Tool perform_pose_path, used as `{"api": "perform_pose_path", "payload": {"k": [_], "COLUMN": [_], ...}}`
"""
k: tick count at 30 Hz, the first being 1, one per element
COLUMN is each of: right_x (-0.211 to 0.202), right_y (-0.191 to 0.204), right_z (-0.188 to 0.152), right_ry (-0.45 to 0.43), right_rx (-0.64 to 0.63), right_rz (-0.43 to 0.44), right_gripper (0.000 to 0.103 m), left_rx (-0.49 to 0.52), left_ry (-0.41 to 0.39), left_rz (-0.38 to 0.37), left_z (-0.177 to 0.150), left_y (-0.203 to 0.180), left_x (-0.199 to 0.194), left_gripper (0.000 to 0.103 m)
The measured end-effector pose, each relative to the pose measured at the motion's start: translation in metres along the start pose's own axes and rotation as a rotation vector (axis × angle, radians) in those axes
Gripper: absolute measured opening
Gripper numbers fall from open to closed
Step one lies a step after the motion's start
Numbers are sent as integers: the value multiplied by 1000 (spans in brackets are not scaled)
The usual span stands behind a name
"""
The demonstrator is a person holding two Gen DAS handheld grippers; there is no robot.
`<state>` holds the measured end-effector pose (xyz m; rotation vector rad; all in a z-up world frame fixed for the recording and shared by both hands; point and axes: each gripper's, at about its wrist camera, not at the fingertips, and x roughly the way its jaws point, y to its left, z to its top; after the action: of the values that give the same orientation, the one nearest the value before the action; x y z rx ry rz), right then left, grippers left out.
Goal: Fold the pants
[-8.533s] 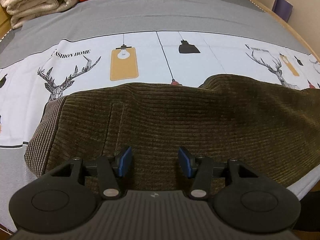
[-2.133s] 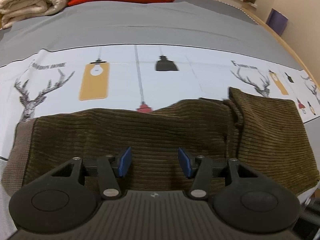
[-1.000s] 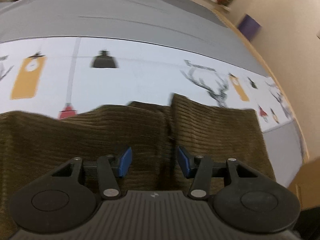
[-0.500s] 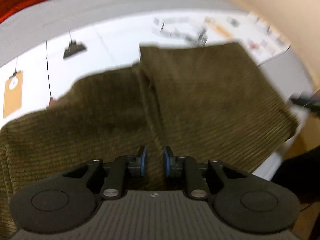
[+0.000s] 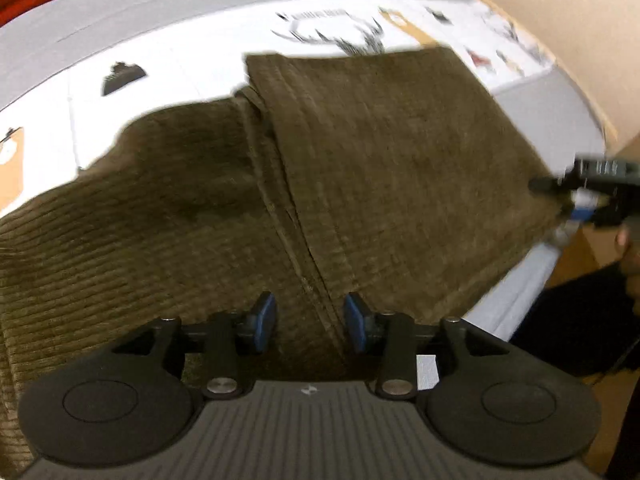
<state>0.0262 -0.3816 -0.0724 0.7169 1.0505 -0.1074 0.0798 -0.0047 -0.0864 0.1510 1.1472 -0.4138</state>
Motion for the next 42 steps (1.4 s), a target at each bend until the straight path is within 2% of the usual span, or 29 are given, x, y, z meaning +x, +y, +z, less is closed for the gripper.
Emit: {"api": "perform_pose_path", "payload": {"k": [2,5,6,7,8,10,13,14,16,18,21,24,27,30,33,34,35,38,42], "right_x": [2,2,0,-4,-9,-22,-51,-64,-84,-99,-104,-96,-88,-84,-81,-80,-78,-74,-72], "right_y": [0,5,6,5,8,20,56,73,105,131,159,177,190,198,202,204,207,214,212], "right_z": [0,-2,-2,-4,-4,-7,-22,-32,-58,-89,-133,-169,-196,-216,-229,-231,-230,-226,-222], "right_ry": [4,-16,-28,-39,-53,-96,-229,-292,-407,-501,-596,-639,-661,-682,-685,-680,-675,-649,-628], "right_rx": [-10,-45,-55,-61,-73,-126,-309,-401,-591,-766,-994,-1167,-1310,-1425,-1493,-1501,-1500,-1479,-1499], "right_rz": [11,5,1,-1,0,1,-4,-1,11,29,47,54,80,119,139,141,141,151,197], "right_gripper": [72,57,49,42,39,33,31,31,30,30,30,30,30,29,29,29,29,31,42], "left_rx": [-22,-45,-44,-41,-42,-52,-89,-105,-146,-196,-251,-277,-266,-248,-252,-261,-265,-255,-251], "left_ry": [-29,-75,-87,-99,-114,-150,-218,-242,-290,-333,-393,-421,-395,-357,-309,-302,-298,-297,-302], "left_rz": [-8,-47,-55,-62,-70,-93,-151,-182,-269,-379,-510,-551,-510,-408,-298,-277,-270,-240,-211], "left_z": [1,3,4,4,5,8,13,14,16,18,20,21,24,27,27,27,26,24,19], "left_y": [6,8,10,10,10,8,3,5,9,13,20,22,17,13,16,21,25,31,43], "left_x": [-9,-21,-24,-27,-31,-39,-55,-60,-70,-79,-92,-95,-91,-81,-72,-69,-67,-68,-72], "left_gripper": [44,45,47,53,60,63,78,80,85,86,89,93,93,87,60,43,32,23,21]}}
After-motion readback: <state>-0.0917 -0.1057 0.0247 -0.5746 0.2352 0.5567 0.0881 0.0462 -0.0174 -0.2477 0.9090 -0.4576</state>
